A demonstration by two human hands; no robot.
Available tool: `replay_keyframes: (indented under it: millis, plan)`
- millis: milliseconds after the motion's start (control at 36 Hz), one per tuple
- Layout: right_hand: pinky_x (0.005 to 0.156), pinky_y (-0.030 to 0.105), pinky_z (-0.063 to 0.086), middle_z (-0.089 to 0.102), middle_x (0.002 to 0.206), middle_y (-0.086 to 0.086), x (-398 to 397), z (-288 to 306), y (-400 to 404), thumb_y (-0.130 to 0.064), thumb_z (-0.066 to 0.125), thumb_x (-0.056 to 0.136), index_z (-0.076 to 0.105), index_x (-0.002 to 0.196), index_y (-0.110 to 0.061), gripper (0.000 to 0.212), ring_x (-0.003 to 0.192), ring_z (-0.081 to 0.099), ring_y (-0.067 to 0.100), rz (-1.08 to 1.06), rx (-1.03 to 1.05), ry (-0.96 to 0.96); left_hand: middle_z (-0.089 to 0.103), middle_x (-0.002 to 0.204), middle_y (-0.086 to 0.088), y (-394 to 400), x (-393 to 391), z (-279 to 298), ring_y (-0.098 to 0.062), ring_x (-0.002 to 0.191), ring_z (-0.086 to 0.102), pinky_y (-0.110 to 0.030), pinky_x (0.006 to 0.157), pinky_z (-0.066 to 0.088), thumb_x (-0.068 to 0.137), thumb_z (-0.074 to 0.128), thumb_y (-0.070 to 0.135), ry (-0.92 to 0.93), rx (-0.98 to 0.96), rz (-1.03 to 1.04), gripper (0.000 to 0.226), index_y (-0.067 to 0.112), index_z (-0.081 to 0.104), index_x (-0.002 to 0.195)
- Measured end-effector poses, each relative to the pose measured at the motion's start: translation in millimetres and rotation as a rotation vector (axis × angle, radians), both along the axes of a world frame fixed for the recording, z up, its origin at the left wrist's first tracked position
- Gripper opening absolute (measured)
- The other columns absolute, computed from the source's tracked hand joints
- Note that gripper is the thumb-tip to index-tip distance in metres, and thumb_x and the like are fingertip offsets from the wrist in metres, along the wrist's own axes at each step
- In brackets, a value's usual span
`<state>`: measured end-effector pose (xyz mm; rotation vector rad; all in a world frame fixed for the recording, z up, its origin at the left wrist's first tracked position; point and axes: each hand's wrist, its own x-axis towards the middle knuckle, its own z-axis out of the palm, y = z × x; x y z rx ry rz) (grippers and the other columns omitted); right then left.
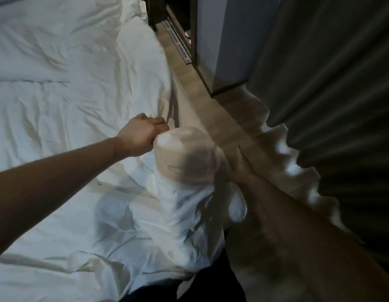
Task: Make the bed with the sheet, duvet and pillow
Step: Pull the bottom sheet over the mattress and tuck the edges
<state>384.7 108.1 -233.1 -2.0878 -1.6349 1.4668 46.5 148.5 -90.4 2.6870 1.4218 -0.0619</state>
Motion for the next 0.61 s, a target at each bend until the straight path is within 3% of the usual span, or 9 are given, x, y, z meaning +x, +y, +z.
replay_keyframes:
  millis: [83, 167, 222, 278, 361, 444, 528, 556, 611]
  plan:
    - [0.117, 0.043, 0.027, 0.026, 0.158, 0.011, -21, 8, 35, -0.04, 0.083, 0.073, 0.001, 0.158, -0.024, 0.118, 0.147, 0.022, 0.033, 0.081, 0.092, -0.127, 0.059, 0.094, 0.003, 2, -2, -1, -0.022, 0.082, 0.061, -0.033, 0.071, 0.038, 0.07, 0.062, 0.005, -0.002, 0.006, -0.041, 0.027, 0.023, 0.062, 0.09]
    - [0.111, 0.043, 0.032, 0.046, 0.143, 0.003, -29, -16, 58, -0.057, 0.061, 0.075, 0.039, 0.144, -0.03, 0.077, 0.137, 0.04, 0.033, 0.27, 0.1, -0.286, 0.059, 0.093, 0.002, 4, -1, -4, -0.023, 0.079, 0.06, -0.035, 0.071, 0.04, 0.072, 0.048, 0.013, -0.031, 0.026, -0.065, 0.025, 0.022, 0.062, 0.091]
    - [0.099, 0.036, 0.042, 0.06, 0.129, 0.008, -34, -22, 57, -0.048, 0.061, 0.079, 0.06, 0.124, -0.027, 0.05, 0.123, 0.054, 0.031, 0.313, 0.079, -0.256, 0.059, 0.092, 0.002, 4, 0, -6, -0.024, 0.077, 0.061, -0.037, 0.071, 0.042, 0.072, 0.037, 0.019, -0.078, 0.027, -0.058, 0.033, 0.02, 0.063, 0.092]
    - [0.084, 0.03, 0.043, 0.065, 0.121, 0.016, -37, -25, 51, -0.027, 0.059, 0.093, 0.066, 0.116, -0.012, 0.028, 0.113, 0.06, 0.032, 0.245, 0.029, -0.156, 0.059, 0.093, 0.001, 4, 0, -8, -0.024, 0.077, 0.061, -0.037, 0.071, 0.043, 0.072, 0.037, 0.02, -0.079, 0.027, -0.052, 0.035, 0.02, 0.064, 0.095]
    - [0.077, 0.032, 0.04, 0.065, 0.116, 0.025, -29, -11, 35, -0.02, 0.049, 0.101, 0.065, 0.11, 0.001, 0.028, 0.109, 0.061, 0.037, 0.066, 0.062, -0.08, 0.059, 0.1, -0.001, 9, -4, -4, -0.027, 0.072, 0.059, -0.035, 0.069, 0.042, 0.074, 0.055, 0.011, -0.012, -0.002, 0.014, 0.029, 0.021, 0.064, 0.099]
    - [0.079, 0.034, 0.042, 0.068, 0.103, 0.023, -10, 31, 5, -0.027, 0.043, 0.1, 0.067, 0.1, 0.001, 0.037, 0.094, 0.064, 0.033, -0.161, 0.331, -0.057, 0.057, 0.11, -0.006, 28, -14, 6, -0.033, 0.071, 0.059, -0.035, 0.07, 0.043, 0.081, 0.067, 0.016, 0.131, -0.045, 0.178, 0.031, 0.024, 0.065, 0.111]
    - [0.064, 0.024, 0.04, 0.063, 0.073, 0.006, 5, 87, -33, -0.032, 0.038, 0.1, 0.062, 0.079, -0.01, 0.038, 0.063, 0.05, 0.012, -0.244, 0.569, -0.049, 0.058, 0.112, -0.01, 58, -9, 20, -0.037, 0.075, 0.063, -0.039, 0.069, 0.047, 0.085, 0.064, 0.023, 0.123, 0.004, 0.288, 0.031, 0.022, 0.066, 0.116]
    - [0.059, 0.017, 0.036, 0.058, 0.067, -0.003, 5, 104, -45, -0.035, 0.037, 0.099, 0.058, 0.074, -0.015, 0.038, 0.059, 0.048, 0.007, -0.246, 0.609, -0.044, 0.058, 0.112, -0.012, 68, 0, 25, -0.038, 0.074, 0.064, -0.04, 0.068, 0.048, 0.085, 0.063, 0.022, 0.103, 0.042, 0.299, 0.031, 0.021, 0.066, 0.116]
    - [0.054, 0.016, 0.033, 0.05, 0.061, -0.009, 2, 124, -67, -0.04, 0.037, 0.095, 0.055, 0.07, -0.019, 0.037, 0.058, 0.048, 0.006, -0.264, 0.65, -0.049, 0.057, 0.113, -0.015, 89, 27, 34, -0.04, 0.072, 0.063, -0.042, 0.069, 0.049, 0.086, 0.062, 0.023, 0.036, 0.119, 0.314, 0.029, 0.019, 0.066, 0.115]
